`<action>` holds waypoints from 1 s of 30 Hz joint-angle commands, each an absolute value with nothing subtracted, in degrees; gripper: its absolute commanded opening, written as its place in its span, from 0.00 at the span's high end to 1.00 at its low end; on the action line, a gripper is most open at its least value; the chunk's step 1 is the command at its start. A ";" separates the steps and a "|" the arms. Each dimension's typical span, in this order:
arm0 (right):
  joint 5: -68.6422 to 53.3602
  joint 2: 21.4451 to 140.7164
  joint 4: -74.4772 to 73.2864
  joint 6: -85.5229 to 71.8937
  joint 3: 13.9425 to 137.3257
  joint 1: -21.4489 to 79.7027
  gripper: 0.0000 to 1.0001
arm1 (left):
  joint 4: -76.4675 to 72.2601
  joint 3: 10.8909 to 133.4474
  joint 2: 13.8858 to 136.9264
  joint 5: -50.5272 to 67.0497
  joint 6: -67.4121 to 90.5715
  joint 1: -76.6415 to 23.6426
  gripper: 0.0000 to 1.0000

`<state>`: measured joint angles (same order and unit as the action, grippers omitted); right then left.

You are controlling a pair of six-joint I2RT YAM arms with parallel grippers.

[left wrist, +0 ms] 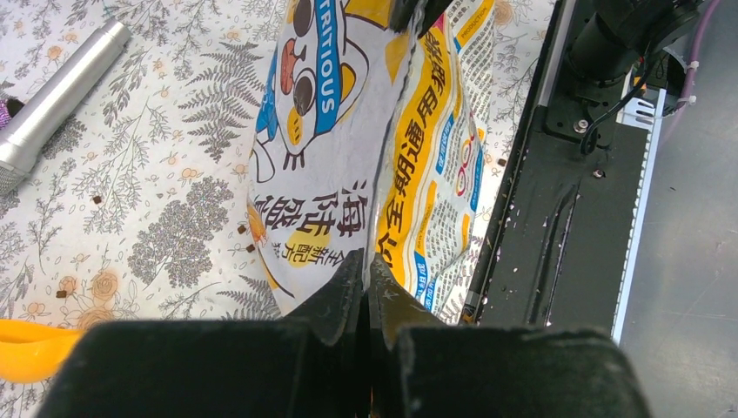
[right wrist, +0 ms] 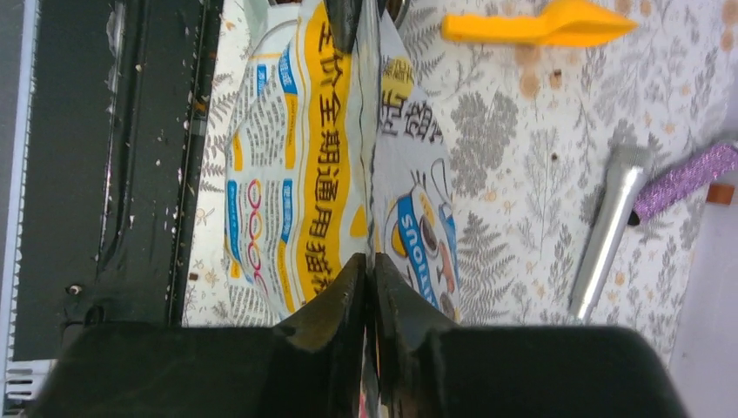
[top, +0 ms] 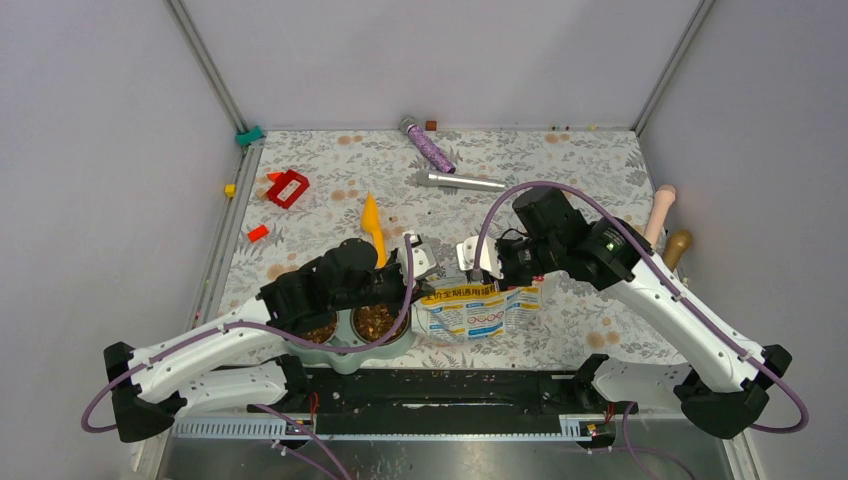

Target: Serve the pet food

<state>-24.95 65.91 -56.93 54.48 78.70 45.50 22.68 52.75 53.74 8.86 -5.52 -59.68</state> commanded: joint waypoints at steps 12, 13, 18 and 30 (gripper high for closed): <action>-14.18 67.09 -68.15 58.54 84.64 45.09 1.00 | 17.14 55.50 50.84 8.65 -5.52 -59.59 1.00; -13.53 67.07 -68.00 58.31 84.88 45.13 1.00 | 17.24 55.54 50.92 8.62 -5.54 -59.59 1.00; -7.64 66.73 -68.26 58.51 85.30 44.86 0.68 | 17.36 55.70 50.89 8.83 -5.86 -59.59 1.00; -2.58 68.07 -72.49 59.95 86.84 43.43 0.75 | 17.58 56.16 51.25 9.05 -6.39 -59.59 1.00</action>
<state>-12.05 68.53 -69.01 59.37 84.53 45.28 22.59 52.75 53.74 8.56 -6.07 -59.64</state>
